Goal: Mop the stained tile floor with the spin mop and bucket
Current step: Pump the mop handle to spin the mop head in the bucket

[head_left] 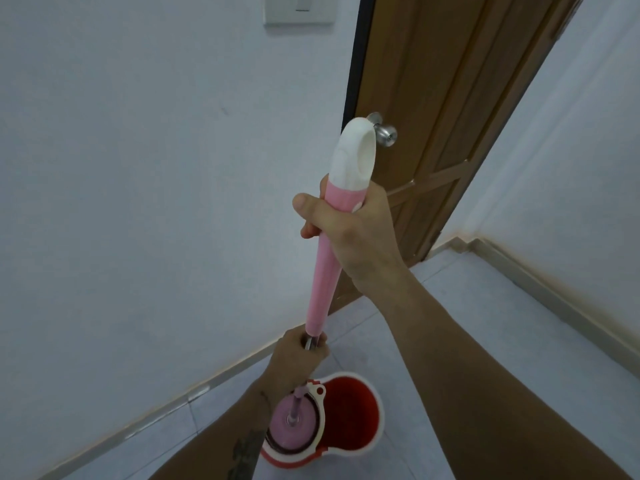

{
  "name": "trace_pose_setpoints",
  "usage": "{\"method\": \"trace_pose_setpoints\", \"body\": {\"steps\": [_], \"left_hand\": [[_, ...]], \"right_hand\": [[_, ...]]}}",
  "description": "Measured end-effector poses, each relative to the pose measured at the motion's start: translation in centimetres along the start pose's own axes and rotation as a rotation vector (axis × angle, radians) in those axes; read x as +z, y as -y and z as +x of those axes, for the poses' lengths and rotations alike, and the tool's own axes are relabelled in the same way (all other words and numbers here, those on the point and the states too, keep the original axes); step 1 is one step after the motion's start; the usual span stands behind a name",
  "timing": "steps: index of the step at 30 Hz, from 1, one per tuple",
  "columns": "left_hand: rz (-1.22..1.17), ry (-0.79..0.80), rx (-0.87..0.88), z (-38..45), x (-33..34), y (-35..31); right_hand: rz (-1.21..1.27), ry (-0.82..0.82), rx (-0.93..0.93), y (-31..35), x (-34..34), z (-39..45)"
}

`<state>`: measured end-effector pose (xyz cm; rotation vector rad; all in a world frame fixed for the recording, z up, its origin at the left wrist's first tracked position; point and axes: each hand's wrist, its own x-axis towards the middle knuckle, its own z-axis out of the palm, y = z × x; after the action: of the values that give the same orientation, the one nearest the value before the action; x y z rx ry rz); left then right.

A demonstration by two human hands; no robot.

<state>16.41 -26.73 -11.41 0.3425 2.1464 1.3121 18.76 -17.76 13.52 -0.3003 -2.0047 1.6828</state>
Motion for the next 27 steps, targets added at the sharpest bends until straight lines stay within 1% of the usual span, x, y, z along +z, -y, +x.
{"method": "trace_pose_setpoints", "body": {"steps": [6,11,16,17,18,20,21,22,23,24,25,26,27], "left_hand": [[-0.004,-0.027,0.011,0.2,-0.1,-0.6],[-0.004,-0.044,0.084,0.0,-0.7,-1.8],[-0.114,-0.03,0.17,0.0,-1.5,-5.5],[-0.132,-0.028,0.176,0.1,-1.5,-6.3],[-0.137,-0.024,0.18,0.2,-1.5,-6.8],[-0.15,-0.016,0.16,0.8,-1.2,-6.5],[-0.16,-0.024,0.13,1.3,-0.8,-5.6],[-0.156,-0.033,0.114,2.0,-0.3,-4.2],[-0.141,-0.03,0.098,2.7,0.2,-2.5],[-0.129,-0.012,0.051,3.3,0.6,-0.6],[-0.129,0.007,0.001,3.7,0.8,0.9],[-0.105,0.036,-0.054,4.0,0.7,2.6],[-0.059,0.11,-0.116,3.9,0.6,4.4]], "right_hand": [[0.006,0.008,-0.03,1.0,0.1,0.5],[0.033,0.011,-0.115,3.1,-0.2,1.2],[0.202,0.092,-0.238,7.1,-0.9,3.0],[0.193,0.107,-0.207,7.2,-0.8,4.2],[0.147,0.156,-0.134,7.3,-0.9,5.3],[0.069,0.305,0.058,5.6,-0.6,6.3],[0.063,0.297,0.079,4.1,-0.3,6.4],[0.068,0.191,0.028,2.3,0.2,6.2],[0.08,-0.001,-0.066,0.2,0.7,5.7],[0.085,-0.154,-0.163,-1.7,1.3,4.5],[0.087,-0.227,-0.216,-3.6,2.0,3.7],[0.113,-0.249,-0.229,-5.2,2.7,2.7],[0.108,-0.257,-0.224,-7.5,3.3,1.8]]}}
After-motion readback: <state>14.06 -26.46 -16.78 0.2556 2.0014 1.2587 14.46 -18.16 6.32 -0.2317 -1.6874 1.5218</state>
